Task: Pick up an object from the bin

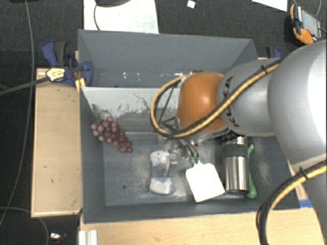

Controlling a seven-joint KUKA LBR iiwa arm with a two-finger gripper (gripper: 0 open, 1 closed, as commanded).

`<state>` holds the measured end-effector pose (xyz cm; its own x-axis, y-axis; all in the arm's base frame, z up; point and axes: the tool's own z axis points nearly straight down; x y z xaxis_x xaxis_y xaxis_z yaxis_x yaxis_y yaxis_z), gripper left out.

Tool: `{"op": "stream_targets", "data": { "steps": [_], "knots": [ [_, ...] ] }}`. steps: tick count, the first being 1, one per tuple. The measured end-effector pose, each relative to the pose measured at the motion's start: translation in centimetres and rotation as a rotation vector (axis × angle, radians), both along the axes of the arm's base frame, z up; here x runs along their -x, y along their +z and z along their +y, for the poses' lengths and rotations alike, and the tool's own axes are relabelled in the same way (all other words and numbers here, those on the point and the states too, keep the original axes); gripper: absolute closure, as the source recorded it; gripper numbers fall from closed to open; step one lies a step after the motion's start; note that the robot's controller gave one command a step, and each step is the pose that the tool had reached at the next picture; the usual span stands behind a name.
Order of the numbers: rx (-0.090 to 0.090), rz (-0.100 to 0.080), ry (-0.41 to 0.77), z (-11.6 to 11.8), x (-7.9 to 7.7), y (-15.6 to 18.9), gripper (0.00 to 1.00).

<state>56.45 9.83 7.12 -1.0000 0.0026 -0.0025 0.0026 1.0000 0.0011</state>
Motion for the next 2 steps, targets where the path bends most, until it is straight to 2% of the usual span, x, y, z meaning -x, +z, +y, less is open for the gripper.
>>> {"op": "stream_targets", "data": {
  "steps": [1, 2],
  "knots": [
    [-0.002, -0.012, 0.269, -3.2, -1.4, 0.1, 0.00],
    [-0.001, -0.002, 0.007, -0.1, -0.2, 0.2, 1.00]
  ]
}}
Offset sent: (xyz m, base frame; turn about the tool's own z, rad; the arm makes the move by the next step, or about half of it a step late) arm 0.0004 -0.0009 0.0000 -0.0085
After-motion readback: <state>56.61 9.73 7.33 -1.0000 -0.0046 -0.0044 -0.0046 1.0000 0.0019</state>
